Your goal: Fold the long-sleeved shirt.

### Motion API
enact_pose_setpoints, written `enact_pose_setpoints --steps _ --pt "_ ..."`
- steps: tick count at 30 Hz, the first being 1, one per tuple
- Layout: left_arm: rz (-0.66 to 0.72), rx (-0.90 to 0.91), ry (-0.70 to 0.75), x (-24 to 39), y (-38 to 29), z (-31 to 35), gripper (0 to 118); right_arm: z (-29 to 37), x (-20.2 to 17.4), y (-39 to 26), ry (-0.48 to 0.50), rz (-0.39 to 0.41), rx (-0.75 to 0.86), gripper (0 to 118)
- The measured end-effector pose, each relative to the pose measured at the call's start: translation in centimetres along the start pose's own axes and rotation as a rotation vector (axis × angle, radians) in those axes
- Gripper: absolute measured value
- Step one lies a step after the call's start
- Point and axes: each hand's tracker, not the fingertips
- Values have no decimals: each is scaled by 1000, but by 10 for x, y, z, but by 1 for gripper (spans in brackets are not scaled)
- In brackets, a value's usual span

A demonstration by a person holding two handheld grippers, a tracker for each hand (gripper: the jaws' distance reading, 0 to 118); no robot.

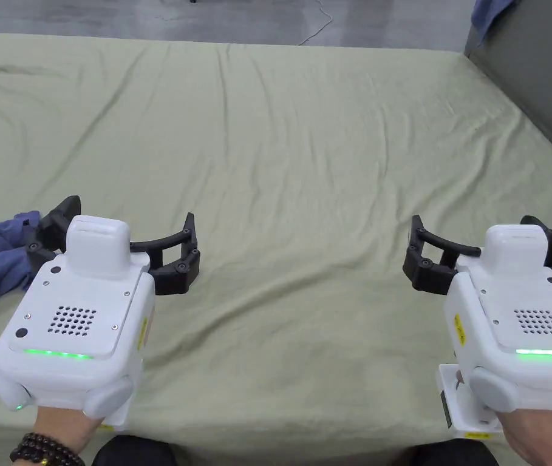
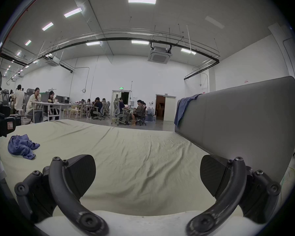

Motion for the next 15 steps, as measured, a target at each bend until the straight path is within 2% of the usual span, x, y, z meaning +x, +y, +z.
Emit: enact_pose_setpoints --steps 15 --pt "3 -9 23 1 0 -1 118 0 -2 -1 5 7 -8 118"
